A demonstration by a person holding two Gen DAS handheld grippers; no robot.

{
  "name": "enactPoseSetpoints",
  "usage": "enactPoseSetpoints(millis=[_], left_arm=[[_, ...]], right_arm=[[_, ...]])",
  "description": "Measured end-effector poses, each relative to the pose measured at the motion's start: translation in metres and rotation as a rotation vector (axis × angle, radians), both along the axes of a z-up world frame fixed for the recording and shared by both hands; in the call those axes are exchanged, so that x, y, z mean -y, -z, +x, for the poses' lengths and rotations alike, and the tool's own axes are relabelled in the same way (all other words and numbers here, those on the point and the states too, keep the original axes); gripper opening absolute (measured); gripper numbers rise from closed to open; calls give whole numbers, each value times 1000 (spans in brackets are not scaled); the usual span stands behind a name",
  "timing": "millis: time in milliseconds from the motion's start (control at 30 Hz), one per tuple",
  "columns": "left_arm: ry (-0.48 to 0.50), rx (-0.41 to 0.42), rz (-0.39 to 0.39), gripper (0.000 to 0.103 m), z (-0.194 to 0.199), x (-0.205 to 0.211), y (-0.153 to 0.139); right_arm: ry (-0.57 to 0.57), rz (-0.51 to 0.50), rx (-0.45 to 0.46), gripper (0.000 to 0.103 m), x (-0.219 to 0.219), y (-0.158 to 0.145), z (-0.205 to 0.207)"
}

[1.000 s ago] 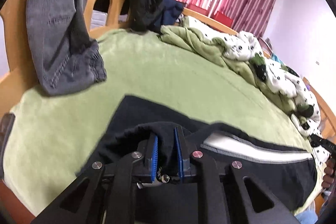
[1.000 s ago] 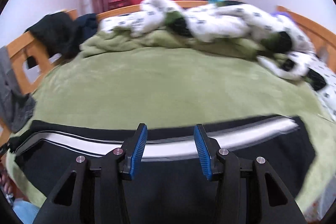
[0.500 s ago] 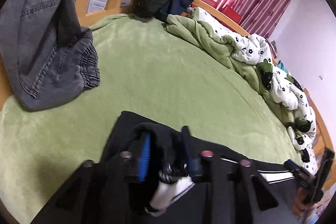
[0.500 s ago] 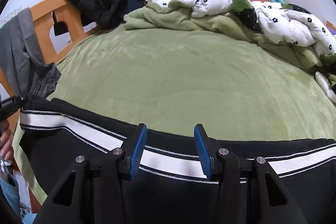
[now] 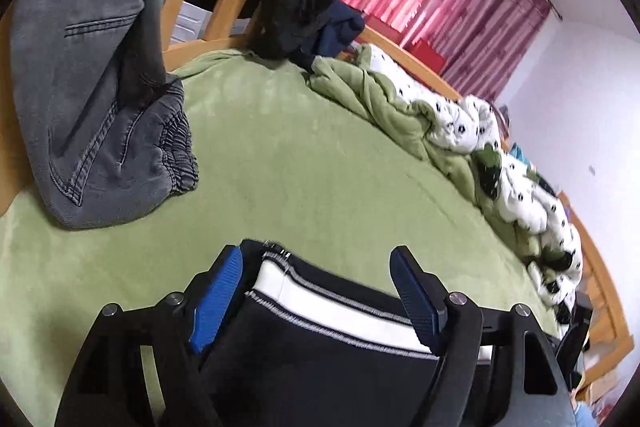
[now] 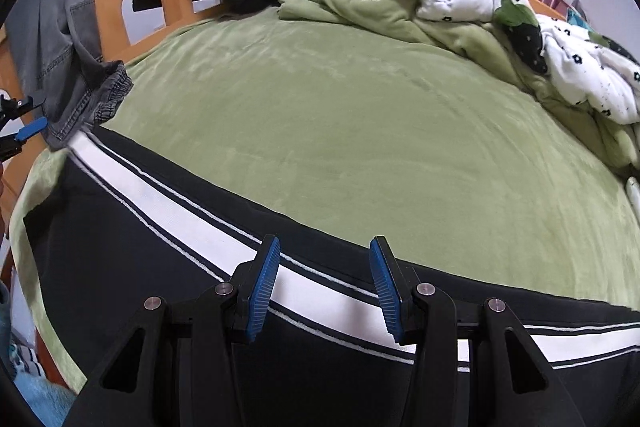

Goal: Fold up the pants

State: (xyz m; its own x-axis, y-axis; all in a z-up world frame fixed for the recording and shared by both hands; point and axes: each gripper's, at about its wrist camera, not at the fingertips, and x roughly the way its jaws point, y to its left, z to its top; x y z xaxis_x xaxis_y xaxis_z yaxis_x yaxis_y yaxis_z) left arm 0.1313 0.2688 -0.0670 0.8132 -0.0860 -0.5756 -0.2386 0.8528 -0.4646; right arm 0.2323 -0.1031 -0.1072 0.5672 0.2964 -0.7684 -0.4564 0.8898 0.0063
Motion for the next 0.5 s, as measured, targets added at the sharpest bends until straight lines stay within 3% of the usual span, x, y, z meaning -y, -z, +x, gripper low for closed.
enactPoseSetpoints(millis=[133, 267, 300, 333, 367, 400, 467, 500], left_arm=[[10, -75, 83, 75, 10, 10, 19], [32, -155, 115, 72, 36, 11, 48], [35, -165, 115, 64, 43, 10, 54], [39, -186, 109, 47, 52, 8, 61], [44, -204, 106, 37, 59, 8, 65], [49, -236, 118, 18, 68, 8, 71], [62, -216, 153, 14, 75, 11, 70], [34, -134, 214, 14, 68, 13, 58]], right_arm=[[-29, -9, -34, 46, -8, 11, -2], [-43, -42, -18, 46, -7, 15, -9], [-43, -37, -21, 46, -5, 15, -11], [-42, -35, -25, 46, -2, 16, -12], [-40, -38, -25, 46, 0, 16, -12], [-37, -45, -18, 46, 3, 17, -13], [-28, -50, -16, 46, 7, 19, -15], [-26, -52, -23, 46, 9, 20, -14]])
